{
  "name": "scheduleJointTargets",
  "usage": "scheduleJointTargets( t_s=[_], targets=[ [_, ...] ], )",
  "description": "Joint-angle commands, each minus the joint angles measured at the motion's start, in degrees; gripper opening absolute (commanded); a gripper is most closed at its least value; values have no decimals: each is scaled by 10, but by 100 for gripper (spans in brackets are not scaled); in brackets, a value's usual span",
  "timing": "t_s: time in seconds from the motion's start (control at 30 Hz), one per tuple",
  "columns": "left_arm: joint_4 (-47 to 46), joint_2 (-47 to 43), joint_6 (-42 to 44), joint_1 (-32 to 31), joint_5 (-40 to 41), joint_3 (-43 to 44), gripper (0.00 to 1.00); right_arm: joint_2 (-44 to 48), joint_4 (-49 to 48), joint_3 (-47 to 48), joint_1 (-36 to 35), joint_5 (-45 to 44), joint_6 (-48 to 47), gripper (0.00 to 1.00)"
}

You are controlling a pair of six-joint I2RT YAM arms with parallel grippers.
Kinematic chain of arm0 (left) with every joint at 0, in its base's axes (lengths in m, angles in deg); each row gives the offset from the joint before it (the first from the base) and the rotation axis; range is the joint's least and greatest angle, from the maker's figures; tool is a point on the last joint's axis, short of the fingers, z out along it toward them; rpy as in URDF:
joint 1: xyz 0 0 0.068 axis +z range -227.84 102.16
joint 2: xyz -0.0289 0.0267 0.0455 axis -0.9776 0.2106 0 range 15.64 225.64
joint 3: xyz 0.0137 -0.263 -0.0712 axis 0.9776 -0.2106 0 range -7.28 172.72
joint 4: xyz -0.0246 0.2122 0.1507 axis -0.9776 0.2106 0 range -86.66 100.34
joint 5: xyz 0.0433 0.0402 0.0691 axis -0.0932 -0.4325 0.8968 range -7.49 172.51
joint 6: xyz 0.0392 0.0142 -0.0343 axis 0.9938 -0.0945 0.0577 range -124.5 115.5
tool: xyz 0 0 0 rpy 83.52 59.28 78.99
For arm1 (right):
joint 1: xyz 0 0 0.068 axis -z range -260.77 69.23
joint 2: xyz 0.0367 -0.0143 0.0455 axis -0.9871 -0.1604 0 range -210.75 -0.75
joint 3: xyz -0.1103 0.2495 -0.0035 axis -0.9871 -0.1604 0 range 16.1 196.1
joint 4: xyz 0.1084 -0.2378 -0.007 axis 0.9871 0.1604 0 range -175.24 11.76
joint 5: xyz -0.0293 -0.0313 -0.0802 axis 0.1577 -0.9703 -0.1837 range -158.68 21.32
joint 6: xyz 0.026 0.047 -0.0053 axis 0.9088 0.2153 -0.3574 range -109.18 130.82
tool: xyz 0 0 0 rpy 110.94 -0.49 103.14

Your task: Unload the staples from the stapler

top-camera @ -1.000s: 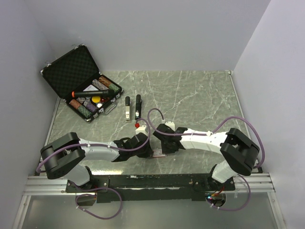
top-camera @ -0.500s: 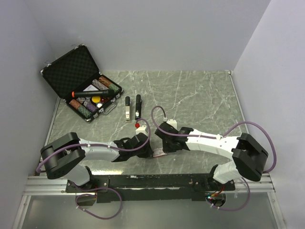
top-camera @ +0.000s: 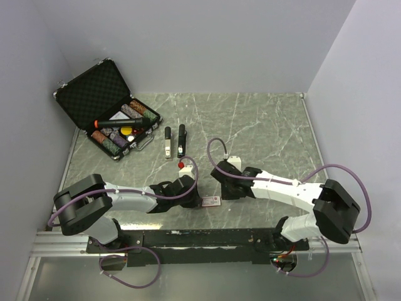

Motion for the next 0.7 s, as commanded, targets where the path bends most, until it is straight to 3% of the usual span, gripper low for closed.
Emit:
scheduleJointTargets(
  t_s=[0.0,0.07,0.23,0.67],
  targets=[
    [87,25,5,-11,-5,-14,1,20,5,-19,12,-11,-3,24],
    [89,26,6,-11,-5,-11,1,15,-8,-28,18,0,-6,23],
    [91,27,6,-12,-5,-11,1,0,-48,-39,26,35,-12,0],
    [88,31,2,-13,-7,-14,1,-49,-98,-35,27,77,-16,0]
  ],
)
